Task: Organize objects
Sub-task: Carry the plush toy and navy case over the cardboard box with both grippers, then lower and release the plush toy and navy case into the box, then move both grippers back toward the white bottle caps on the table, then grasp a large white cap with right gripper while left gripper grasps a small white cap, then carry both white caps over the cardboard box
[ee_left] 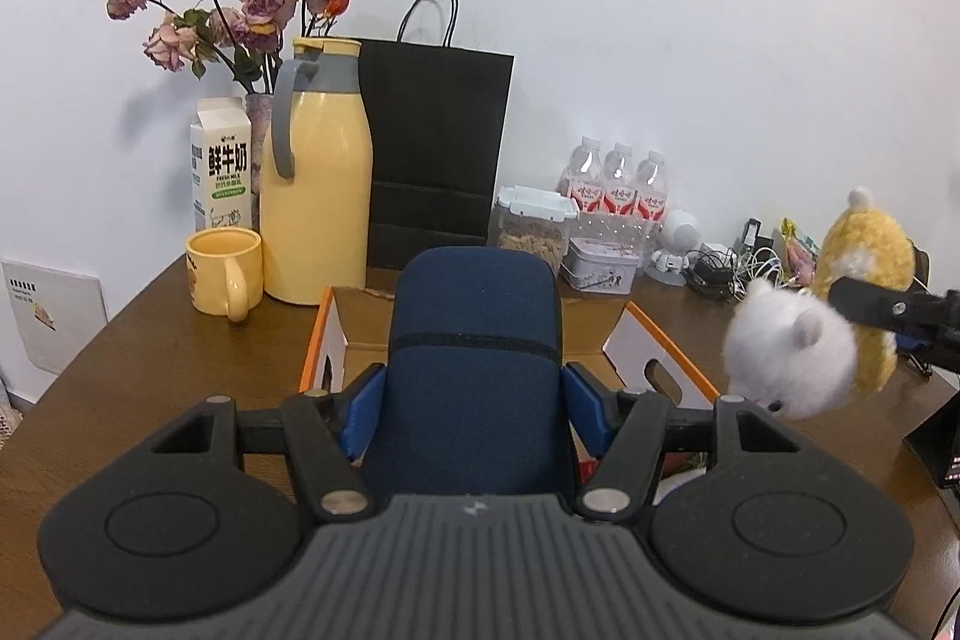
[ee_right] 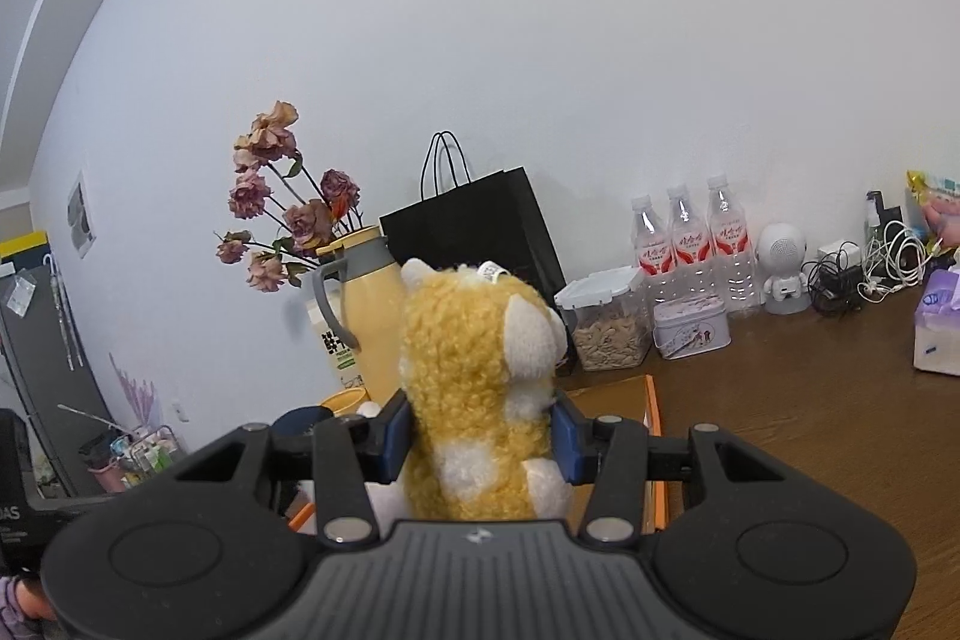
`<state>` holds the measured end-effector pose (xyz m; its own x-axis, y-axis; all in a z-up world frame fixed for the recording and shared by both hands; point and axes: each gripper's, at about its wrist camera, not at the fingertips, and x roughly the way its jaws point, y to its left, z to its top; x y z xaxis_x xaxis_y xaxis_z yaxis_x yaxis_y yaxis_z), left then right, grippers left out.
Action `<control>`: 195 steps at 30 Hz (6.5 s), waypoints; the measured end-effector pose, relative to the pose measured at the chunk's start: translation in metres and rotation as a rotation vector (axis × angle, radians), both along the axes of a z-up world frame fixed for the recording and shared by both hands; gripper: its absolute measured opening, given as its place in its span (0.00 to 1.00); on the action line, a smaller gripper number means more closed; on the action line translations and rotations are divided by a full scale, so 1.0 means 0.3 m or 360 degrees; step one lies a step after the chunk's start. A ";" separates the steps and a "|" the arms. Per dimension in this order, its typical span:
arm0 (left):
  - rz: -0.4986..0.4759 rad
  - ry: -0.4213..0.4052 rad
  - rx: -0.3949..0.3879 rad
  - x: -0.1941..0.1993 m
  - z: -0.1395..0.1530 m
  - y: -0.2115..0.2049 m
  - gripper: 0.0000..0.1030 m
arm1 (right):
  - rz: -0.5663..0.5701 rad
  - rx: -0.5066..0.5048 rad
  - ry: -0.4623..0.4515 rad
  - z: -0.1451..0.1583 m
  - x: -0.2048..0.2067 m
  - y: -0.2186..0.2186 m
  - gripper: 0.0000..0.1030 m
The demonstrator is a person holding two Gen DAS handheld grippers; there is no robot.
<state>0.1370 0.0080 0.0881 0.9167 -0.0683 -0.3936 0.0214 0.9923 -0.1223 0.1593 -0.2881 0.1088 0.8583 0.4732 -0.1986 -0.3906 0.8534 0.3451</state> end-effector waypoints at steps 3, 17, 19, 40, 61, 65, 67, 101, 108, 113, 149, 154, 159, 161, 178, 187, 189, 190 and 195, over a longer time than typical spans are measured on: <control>0.0006 0.0007 0.0007 0.036 0.018 -0.007 0.62 | -0.0008 0.0000 0.0063 -0.005 0.071 0.018 0.44; 0.0156 0.0342 0.0034 0.467 -0.126 -0.012 0.62 | -0.0037 -0.0141 0.0543 -0.196 0.538 0.198 0.44; 0.0163 0.0412 0.0052 0.507 -0.171 -0.010 0.62 | -0.0040 -0.0168 0.0594 -0.240 0.572 0.218 0.44; 0.0198 0.0238 0.0175 0.412 -0.156 -0.020 1.00 | -0.0017 -0.0369 0.0562 -0.280 0.555 0.293 0.95; 0.0191 -0.0044 0.0201 0.025 -0.049 0.038 1.00 | -0.0117 -0.0482 0.0173 -0.135 0.155 0.155 1.00; 0.0188 -0.0042 0.0191 -0.050 -0.070 0.060 1.00 | -0.0122 -0.0492 0.0159 -0.151 0.057 0.115 1.00; 0.0188 -0.0037 0.0195 -0.087 -0.086 0.071 1.00 | -0.0135 -0.0518 0.0143 -0.163 0.010 0.105 1.00; 0.0358 0.0204 0.0105 -0.233 -0.272 0.168 1.00 | -0.0333 -0.0629 0.0479 -0.436 0.029 -0.099 0.76; 0.0382 0.0214 0.0110 -0.219 -0.273 0.178 1.00 | -0.0289 -0.0678 0.0533 -0.471 0.102 -0.063 0.58; 0.0382 0.0215 0.0120 -0.203 -0.270 0.174 1.00 | -0.0278 -0.0657 0.0504 -0.470 0.099 -0.062 0.38; 0.0355 0.0462 0.0128 0.112 -0.408 0.189 0.68 | -0.0302 -0.0661 0.0280 -0.426 0.036 -0.047 0.38; 0.0334 0.0420 0.0117 0.099 -0.406 0.187 0.28 | -0.0298 -0.0667 0.0286 -0.428 0.037 -0.044 0.38; 0.0318 0.0397 0.0096 0.092 -0.404 0.189 0.28 | -0.0303 -0.0666 0.0284 -0.429 0.036 -0.044 0.38; 0.0323 0.0376 0.0106 0.086 -0.400 0.185 0.28 | -0.0303 -0.0668 0.0278 -0.428 0.035 -0.044 0.38; 0.0257 0.0037 0.0133 -0.069 -0.230 0.118 0.28 | -0.0268 -0.0588 0.0066 -0.348 -0.007 -0.004 0.38; 0.0136 -0.0138 0.0146 -0.006 -0.116 0.015 0.28 | -0.0139 -0.0526 -0.0137 -0.200 0.061 0.114 0.38; 0.0118 -0.0156 0.0145 0.029 -0.107 -0.007 0.28 | -0.0121 -0.0526 -0.0153 -0.182 0.096 0.147 0.38; 0.0112 -0.0163 0.0141 0.049 -0.105 -0.014 0.28 | -0.0112 -0.0521 -0.0156 -0.175 0.117 0.161 0.38; 0.0128 -0.0146 0.0084 0.175 -0.114 -0.039 0.28 | -0.0099 -0.0473 -0.0115 -0.170 0.234 0.226 0.38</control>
<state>0.1894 -0.0035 0.0540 0.9508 0.0255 -0.3088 -0.0498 0.9962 -0.0711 0.2296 -0.2204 0.0578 0.9008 0.3494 -0.2578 -0.3488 0.9359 0.0499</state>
